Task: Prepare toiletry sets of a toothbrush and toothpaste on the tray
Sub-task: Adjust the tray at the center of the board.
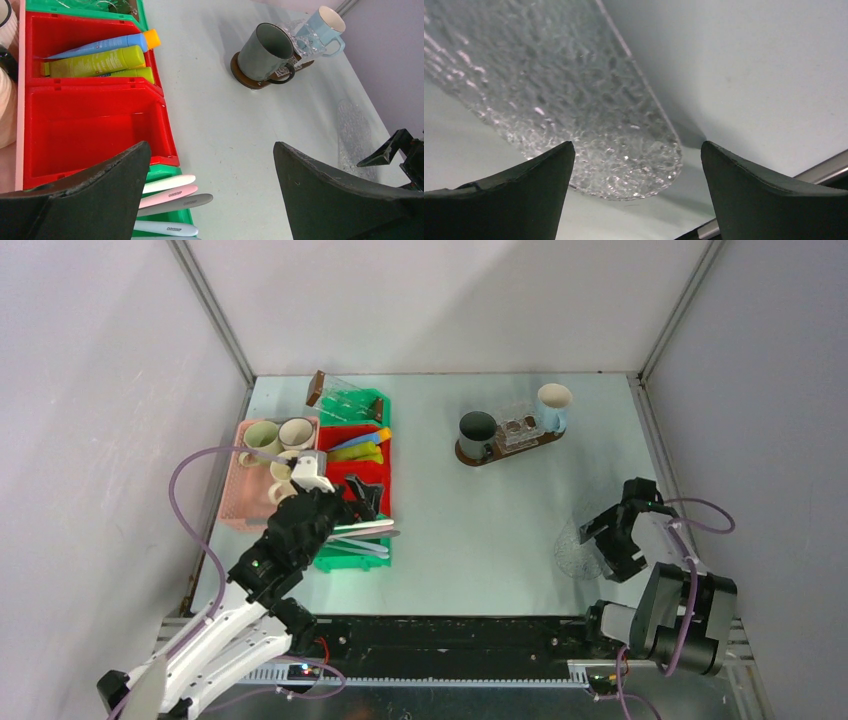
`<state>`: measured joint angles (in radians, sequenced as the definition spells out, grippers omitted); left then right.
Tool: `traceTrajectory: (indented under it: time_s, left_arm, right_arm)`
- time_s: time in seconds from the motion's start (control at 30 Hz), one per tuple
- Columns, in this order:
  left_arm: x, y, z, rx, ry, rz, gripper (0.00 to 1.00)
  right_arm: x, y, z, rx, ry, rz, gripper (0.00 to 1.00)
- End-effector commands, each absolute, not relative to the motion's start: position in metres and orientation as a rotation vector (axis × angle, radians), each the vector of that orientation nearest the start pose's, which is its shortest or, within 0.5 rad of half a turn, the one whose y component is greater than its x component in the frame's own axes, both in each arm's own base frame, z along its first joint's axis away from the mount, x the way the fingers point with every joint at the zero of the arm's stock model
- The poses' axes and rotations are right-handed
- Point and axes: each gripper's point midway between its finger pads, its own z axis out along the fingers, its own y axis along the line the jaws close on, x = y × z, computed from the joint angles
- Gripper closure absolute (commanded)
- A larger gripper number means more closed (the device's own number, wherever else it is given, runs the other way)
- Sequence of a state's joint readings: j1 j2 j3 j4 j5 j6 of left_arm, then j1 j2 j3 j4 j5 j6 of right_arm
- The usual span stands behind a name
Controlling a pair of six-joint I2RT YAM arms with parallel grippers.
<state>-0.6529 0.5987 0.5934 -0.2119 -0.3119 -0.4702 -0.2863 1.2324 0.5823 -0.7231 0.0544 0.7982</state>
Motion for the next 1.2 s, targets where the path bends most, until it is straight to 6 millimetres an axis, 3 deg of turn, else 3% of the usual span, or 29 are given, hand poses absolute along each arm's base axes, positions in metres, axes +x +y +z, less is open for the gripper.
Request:
traceTrajectory:
  time_s: [0.0,0.2,0.37,0.47,0.63,0.77,0.97,1.1,1.13,1.17]
  left_arm:
    - [0.246,-0.139,0.235,-0.062,1.782,-0.529,0.00]
    - [0.246,-0.139,0.236,-0.056,1.780,-0.533,0.02]
    - [0.246,-0.137,0.237,-0.062,1.780,-0.527,0.02]
    - [0.246,-0.135,0.237,-0.065,1.779,-0.521,0.02]
    - [0.246,-0.133,0.237,-0.073,1.780,-0.516,0.02]
    - [0.247,-0.133,0.238,-0.071,1.784,-0.515,0.02]
    - [0.245,-0.132,0.238,-0.078,1.789,-0.515,0.02]
    - [0.244,-0.130,0.238,-0.088,1.790,-0.510,0.02]
    - [0.244,-0.129,0.238,-0.091,1.791,-0.507,0.02]
    - [0.244,-0.128,0.238,-0.094,1.792,-0.504,0.02]
  right_arm:
    - [0.204,-0.008,0.007,1.471,2.488,0.113,0.01]
    - [0.217,0.044,0.003,1.442,2.543,0.285,0.00]
    - [0.226,0.097,0.011,1.293,2.629,0.455,0.00]
    - [0.237,0.100,0.029,1.158,2.657,0.435,0.00]
    - [0.275,0.061,0.070,0.917,2.561,0.294,0.00]
    - [0.323,0.015,0.102,0.895,2.402,0.311,0.00]
    - [0.378,-0.056,0.109,0.984,2.268,0.279,0.00]
    - [0.410,-0.082,0.102,1.021,2.260,0.316,0.00]
    - [0.414,-0.084,0.090,1.032,2.284,0.327,0.00]
    - [0.422,-0.092,0.096,1.033,2.267,0.325,0.00]
